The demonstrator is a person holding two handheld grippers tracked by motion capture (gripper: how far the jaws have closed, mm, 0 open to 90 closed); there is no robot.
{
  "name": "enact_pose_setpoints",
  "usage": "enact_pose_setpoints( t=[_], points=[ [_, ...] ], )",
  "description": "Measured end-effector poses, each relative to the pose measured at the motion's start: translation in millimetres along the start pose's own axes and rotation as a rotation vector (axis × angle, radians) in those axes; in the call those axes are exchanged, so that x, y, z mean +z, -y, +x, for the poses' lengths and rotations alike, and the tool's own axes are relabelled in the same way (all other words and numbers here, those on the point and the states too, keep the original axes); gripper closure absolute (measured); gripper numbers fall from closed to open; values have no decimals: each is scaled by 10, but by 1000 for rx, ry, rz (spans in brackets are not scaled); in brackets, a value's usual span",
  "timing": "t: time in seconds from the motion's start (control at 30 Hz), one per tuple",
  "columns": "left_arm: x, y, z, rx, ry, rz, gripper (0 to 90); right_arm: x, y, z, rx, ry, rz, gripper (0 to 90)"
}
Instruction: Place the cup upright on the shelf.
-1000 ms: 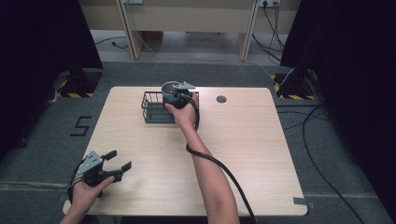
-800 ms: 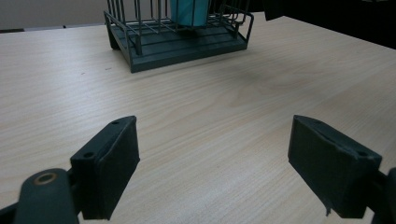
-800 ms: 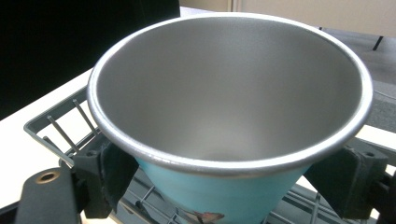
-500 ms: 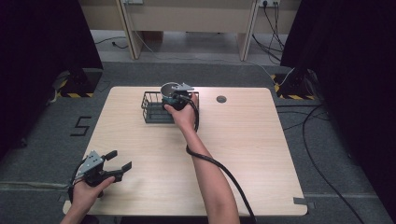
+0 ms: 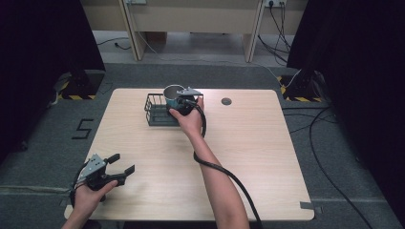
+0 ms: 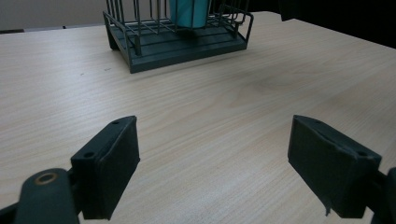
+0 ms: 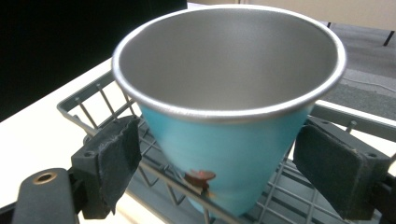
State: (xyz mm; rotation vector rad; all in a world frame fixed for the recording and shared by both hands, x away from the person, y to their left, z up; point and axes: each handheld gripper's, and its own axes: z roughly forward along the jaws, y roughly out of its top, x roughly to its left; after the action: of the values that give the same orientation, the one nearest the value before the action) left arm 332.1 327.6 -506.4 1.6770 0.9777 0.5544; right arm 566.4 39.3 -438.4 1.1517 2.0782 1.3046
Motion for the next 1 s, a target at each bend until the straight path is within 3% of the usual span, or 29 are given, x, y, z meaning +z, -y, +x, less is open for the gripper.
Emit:
enact_pose_setpoints(
  t=[0.23, 0.63, 1.0],
  points=[
    [-4, 2, -3, 4, 2, 2, 159, -108, 74, -1, 20, -7, -22, 159],
    [-7, 2, -4, 5, -1, 1, 159, -254, 101, 17, -4, -17, -20, 158],
    [-4, 3, -4, 5, -2, 2, 158, -527, 168, -47, -10, -28, -36, 159]
  ],
)
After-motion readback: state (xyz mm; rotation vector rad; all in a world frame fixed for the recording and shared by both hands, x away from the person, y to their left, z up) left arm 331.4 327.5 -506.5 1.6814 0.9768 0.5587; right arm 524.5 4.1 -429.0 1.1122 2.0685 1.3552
